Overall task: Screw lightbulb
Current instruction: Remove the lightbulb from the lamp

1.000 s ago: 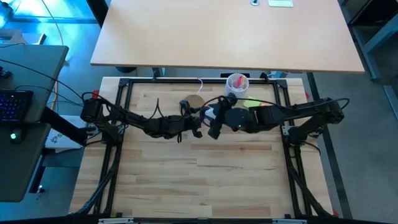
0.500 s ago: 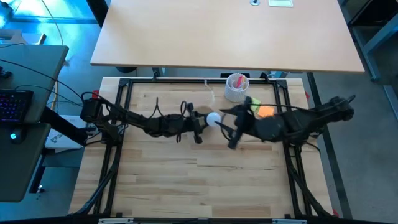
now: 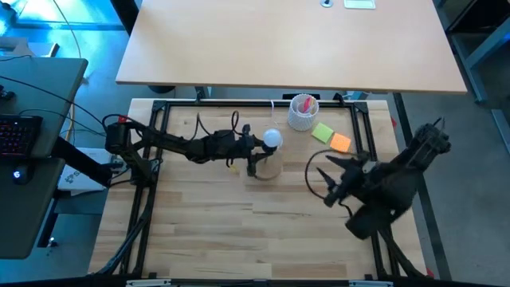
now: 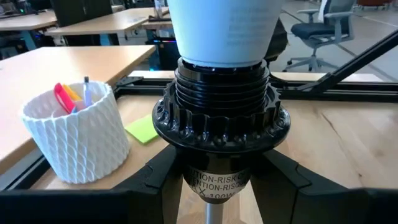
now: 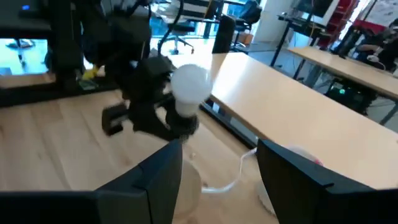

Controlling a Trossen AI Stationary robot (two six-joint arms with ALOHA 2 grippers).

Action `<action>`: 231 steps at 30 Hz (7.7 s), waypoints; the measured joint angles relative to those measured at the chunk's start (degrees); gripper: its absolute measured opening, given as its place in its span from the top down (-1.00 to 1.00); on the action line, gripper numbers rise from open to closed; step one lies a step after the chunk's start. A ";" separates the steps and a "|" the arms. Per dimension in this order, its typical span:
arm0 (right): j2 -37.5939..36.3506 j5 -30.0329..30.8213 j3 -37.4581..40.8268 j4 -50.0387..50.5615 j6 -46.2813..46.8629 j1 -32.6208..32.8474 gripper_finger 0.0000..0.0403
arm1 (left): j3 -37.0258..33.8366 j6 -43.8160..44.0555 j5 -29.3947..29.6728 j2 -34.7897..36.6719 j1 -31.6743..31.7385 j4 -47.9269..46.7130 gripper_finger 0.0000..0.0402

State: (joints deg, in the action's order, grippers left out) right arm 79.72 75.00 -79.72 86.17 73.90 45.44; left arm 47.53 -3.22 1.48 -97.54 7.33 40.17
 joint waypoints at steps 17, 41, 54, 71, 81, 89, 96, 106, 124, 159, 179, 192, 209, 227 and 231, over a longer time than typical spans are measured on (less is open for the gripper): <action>6.98 5.03 15.39 -18.62 2.10 -1.28 -0.01 | -3.52 6.09 -0.15 0.11 1.19 3.51 0.15; 5.53 -8.75 15.37 -19.31 -7.15 -9.79 -0.01 | -3.63 5.10 -3.79 2.08 7.17 -8.59 -0.23; 2.19 -50.11 16.08 -31.99 -47.74 -22.36 -0.01 | -3.63 3.30 -1.98 14.58 8.09 -31.38 -0.23; -25.25 -66.13 46.78 -71.86 -62.87 -32.71 -0.01 | -3.65 5.31 -1.66 29.73 5.13 -48.00 -0.23; -36.63 -58.06 59.16 -91.64 -55.24 -32.71 -0.01 | -20.40 3.34 6.76 35.63 2.67 -18.42 -0.23; -29.45 -50.54 59.19 -100.57 -51.53 -32.53 -0.01 | -41.58 9.77 6.35 33.88 -0.70 25.16 -0.23; -20.56 -53.63 59.21 -114.21 -57.25 -32.53 -0.01 | -42.69 5.53 10.05 33.79 -4.93 26.72 -0.23; -18.90 -53.73 59.21 -119.15 -55.46 -32.55 -0.01 | -42.69 6.03 10.33 33.79 -7.57 23.87 -0.23; -18.92 -52.43 59.19 -130.43 -65.33 -29.65 -0.01 | -31.02 -1.99 3.53 22.64 -7.25 18.95 -0.23; -18.90 -45.57 59.14 -128.68 -62.89 -29.67 -0.01 | -16.37 -5.48 5.37 -7.96 -2.45 38.92 -0.23; -18.90 -47.16 59.14 -123.19 -59.35 -29.65 -0.01 | -12.08 1.64 -2.70 -7.89 2.84 37.46 -0.23; -18.90 -47.16 59.14 -122.75 -59.24 -29.65 -0.01 | -7.65 2.12 -0.86 -7.89 2.84 30.27 -0.22; -18.90 -47.10 59.14 -122.29 -61.32 -29.67 -0.01 | -7.65 2.00 0.83 -7.59 2.29 29.58 0.22; -18.92 -34.36 59.14 -116.54 -58.38 -30.01 -0.01 | -7.67 -3.34 6.37 -6.23 2.32 27.42 0.22; -18.92 -33.15 59.14 -114.26 -54.30 -31.48 -0.01 | -7.67 -4.04 6.55 -6.23 2.32 27.20 0.22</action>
State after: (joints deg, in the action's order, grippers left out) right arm 60.80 41.85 -20.58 -28.08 19.60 13.97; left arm 39.86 -7.26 8.03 -103.77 9.65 67.37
